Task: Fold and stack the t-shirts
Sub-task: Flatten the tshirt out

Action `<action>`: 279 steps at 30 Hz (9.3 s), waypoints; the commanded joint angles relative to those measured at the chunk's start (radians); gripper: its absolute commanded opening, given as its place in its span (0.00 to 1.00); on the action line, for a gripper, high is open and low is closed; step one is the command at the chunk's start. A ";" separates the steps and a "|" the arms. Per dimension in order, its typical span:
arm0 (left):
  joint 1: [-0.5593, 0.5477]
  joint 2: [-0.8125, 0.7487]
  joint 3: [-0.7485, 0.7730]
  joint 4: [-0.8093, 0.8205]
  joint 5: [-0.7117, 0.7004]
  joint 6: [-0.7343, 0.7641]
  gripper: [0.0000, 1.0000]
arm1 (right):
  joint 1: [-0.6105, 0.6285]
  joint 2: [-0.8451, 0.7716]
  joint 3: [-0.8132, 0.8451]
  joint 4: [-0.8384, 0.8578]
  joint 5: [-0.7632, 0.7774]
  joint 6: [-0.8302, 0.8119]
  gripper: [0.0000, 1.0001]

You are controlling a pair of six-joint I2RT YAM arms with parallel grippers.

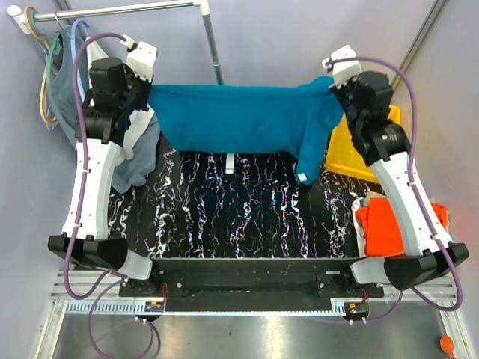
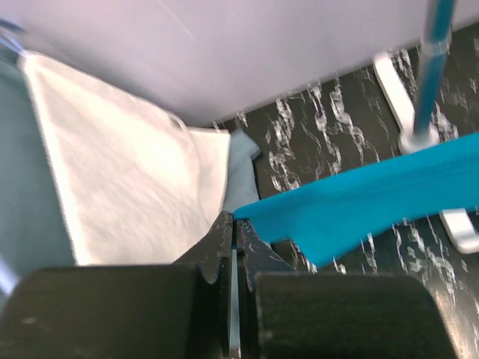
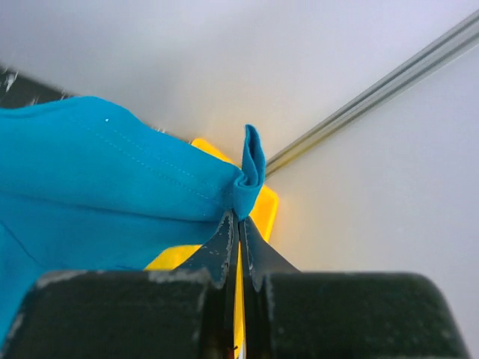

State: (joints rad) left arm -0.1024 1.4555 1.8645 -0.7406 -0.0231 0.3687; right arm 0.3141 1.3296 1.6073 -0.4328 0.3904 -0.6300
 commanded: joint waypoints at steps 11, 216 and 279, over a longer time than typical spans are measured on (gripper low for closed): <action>-0.002 -0.236 0.012 0.032 -0.021 0.084 0.00 | -0.013 -0.012 0.590 -0.588 -0.084 0.053 0.00; -0.100 0.659 -0.312 0.454 -0.353 0.414 0.95 | -0.132 0.881 0.214 -0.015 -0.437 0.262 0.01; -0.060 0.652 -0.191 0.363 -0.289 0.414 0.95 | -0.188 1.274 0.675 -0.149 -0.571 0.266 0.00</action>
State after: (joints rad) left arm -0.1997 2.1254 1.6047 -0.3740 -0.3729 0.8192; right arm 0.1253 2.5729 2.2517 -0.5224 -0.1696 -0.3344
